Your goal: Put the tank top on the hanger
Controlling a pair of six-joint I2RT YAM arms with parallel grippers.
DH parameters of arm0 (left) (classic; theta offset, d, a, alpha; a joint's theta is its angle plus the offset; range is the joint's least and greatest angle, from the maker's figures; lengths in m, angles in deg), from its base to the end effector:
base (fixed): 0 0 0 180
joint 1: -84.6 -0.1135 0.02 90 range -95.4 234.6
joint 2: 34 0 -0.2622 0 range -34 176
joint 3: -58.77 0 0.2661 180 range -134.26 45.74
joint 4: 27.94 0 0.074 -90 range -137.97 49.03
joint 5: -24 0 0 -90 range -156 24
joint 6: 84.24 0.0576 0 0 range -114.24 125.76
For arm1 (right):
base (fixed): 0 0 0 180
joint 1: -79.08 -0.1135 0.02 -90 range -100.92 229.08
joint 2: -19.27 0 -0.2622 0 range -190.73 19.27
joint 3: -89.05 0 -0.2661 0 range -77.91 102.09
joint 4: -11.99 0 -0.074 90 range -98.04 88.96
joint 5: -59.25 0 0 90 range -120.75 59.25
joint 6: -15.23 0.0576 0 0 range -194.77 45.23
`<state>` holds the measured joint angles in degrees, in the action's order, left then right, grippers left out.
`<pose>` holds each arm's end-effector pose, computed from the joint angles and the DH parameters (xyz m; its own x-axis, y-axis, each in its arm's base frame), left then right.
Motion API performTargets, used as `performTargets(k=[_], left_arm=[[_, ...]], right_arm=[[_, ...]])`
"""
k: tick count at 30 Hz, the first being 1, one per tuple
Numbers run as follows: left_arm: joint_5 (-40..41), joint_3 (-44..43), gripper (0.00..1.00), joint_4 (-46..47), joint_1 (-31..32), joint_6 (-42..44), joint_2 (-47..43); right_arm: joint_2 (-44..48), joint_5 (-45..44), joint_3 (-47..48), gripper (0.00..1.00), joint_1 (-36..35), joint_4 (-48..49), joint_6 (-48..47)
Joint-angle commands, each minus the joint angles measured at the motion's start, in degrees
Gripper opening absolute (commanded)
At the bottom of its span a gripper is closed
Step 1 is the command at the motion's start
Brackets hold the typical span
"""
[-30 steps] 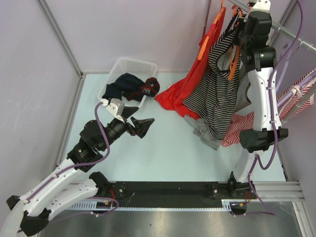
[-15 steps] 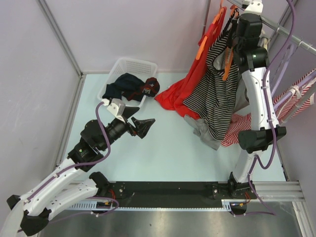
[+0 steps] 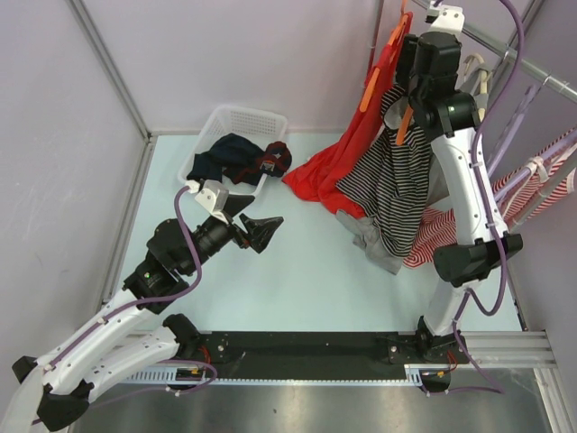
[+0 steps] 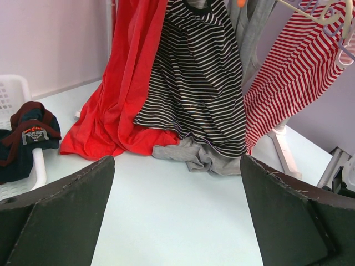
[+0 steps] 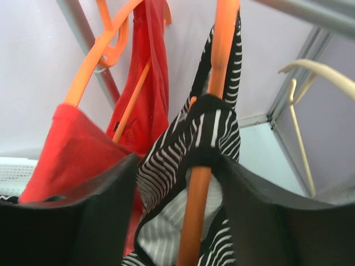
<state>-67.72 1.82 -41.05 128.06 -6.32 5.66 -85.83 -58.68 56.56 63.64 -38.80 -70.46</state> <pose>0.1465 -0.1412 0.3695 -0.0967 -0.1966 -0.9757 0.7046 0.6788 -0.2066 0.4008 0.0827 0.5279 -0.1242 0.0346 -0.9917 0.2214 0.9752 0.0063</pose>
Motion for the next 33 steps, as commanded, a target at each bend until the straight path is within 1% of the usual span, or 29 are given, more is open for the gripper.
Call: performTargets(k=[1,5,6,9,18,20,21,22,24,25,26,27,29,30,32,33], left_arm=[[0.22,-0.29,0.99,2.01,-0.48,-0.58,-0.72],[0.22,-0.29,0.99,1.92,-0.48,-0.58,-0.72],[0.31,-0.20,0.99,2.10,-0.48,-0.58,-0.64],[0.40,-0.11,0.99,2.10,-0.48,-0.32,-0.72],[1.63,-0.29,1.00,1.84,-0.48,0.73,-0.99],[1.63,-0.29,0.99,1.57,-0.48,1.00,-0.99],[3.37,-0.37,1.00,1.48,-0.48,1.44,-0.99],[4.60,-0.29,0.99,1.48,-0.48,1.62,-0.90],[5.93,-0.37,0.99,1.05,-0.48,2.05,-0.73],[6.63,-0.64,0.99,0.78,-0.40,2.32,-0.46],[6.99,-0.73,0.99,0.61,-0.48,2.67,-0.20],[7.34,-0.90,0.99,0.52,-0.48,2.85,-0.02],[7.78,-1.25,0.99,0.52,-0.48,3.55,0.86],[7.95,-1.52,0.99,-1.05,-0.57,3.90,1.12],[8.83,-1.69,0.99,-1.85,-0.66,4.60,1.65],[9.36,-1.95,0.99,-2.29,-1.01,4.87,1.82]], right_arm=[[5.78,-3.45,-2.80,0.70,-1.17,3.30,-0.45],[9.64,-4.50,-5.44,0.79,-2.05,3.57,-0.45],[10.26,-4.94,-5.97,0.84,-2.48,3.31,-0.45],[13.33,-5.56,-8.61,0.87,-3.10,3.39,-0.28],[23.26,-2.49,-16.60,0.89,-6.00,4.80,0.52],[25.46,-0.74,-18.97,0.89,-7.66,5.85,-0.18],[26.60,-0.38,-20.47,0.88,-8.46,7.68,-0.71],[29.57,0.06,-24.31,0.88,-9.68,8.83,-1.32],[32.31,1.90,-27.85,0.88,-13.55,12.16,-3.96],[34.67,2.69,-31.60,0.89,-14.78,13.31,-4.14],[35.74,4.44,-33.03,0.88,-16.18,14.28,-6.58],[36.62,4.89,-34.62,0.88,-19.68,15.68,-7.73],[38.65,4.46,-38.22,0.89,-24.00,16.83,-11.24],[39.00,4.02,-39.28,0.88,-27.85,17.88,-12.22],[40.14,3.23,-42.34,0.89,-31.91,18.77,-13.89],[40.41,3.05,-43.24,0.88,-35.59,19.03,-15.03]])
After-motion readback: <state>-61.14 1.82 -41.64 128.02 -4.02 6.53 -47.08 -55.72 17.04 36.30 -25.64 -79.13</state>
